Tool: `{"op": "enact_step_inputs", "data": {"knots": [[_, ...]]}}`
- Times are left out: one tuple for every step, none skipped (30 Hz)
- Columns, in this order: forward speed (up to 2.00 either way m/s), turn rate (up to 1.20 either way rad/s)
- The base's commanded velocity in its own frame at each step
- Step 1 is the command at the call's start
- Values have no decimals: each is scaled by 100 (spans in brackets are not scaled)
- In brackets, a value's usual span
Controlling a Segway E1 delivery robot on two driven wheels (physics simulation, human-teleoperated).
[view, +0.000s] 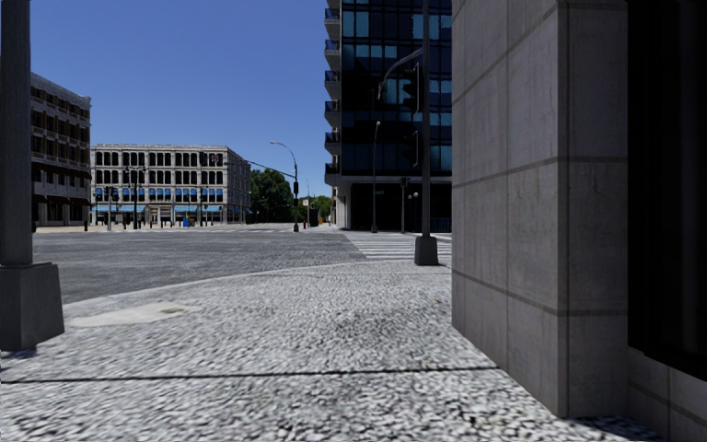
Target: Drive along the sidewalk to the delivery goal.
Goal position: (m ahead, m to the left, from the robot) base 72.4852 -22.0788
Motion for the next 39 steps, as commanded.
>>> {"op": "enact_step_inputs", "data": {"knots": [[26, 0], [28, 0], [28, 0], [29, 0], [32, 0], [32, 0], [36, 0], [38, 0], [41, 0], [43, 0], [43, 0], [48, 0], [50, 0], [51, 0], [51, 0], [51, 0], [51, 0], [52, 0], [53, 0], [53, 0], [73, 0], [73, 0], [76, 0], [78, 0], [80, 0], [80, 0], [80, 0], [81, 0], [83, 0], [85, 0], [87, 0], [87, 0], [88, 0], [89, 0], [89, 0], [89, 0], [90, 0], [92, 0], [101, 0]]}}
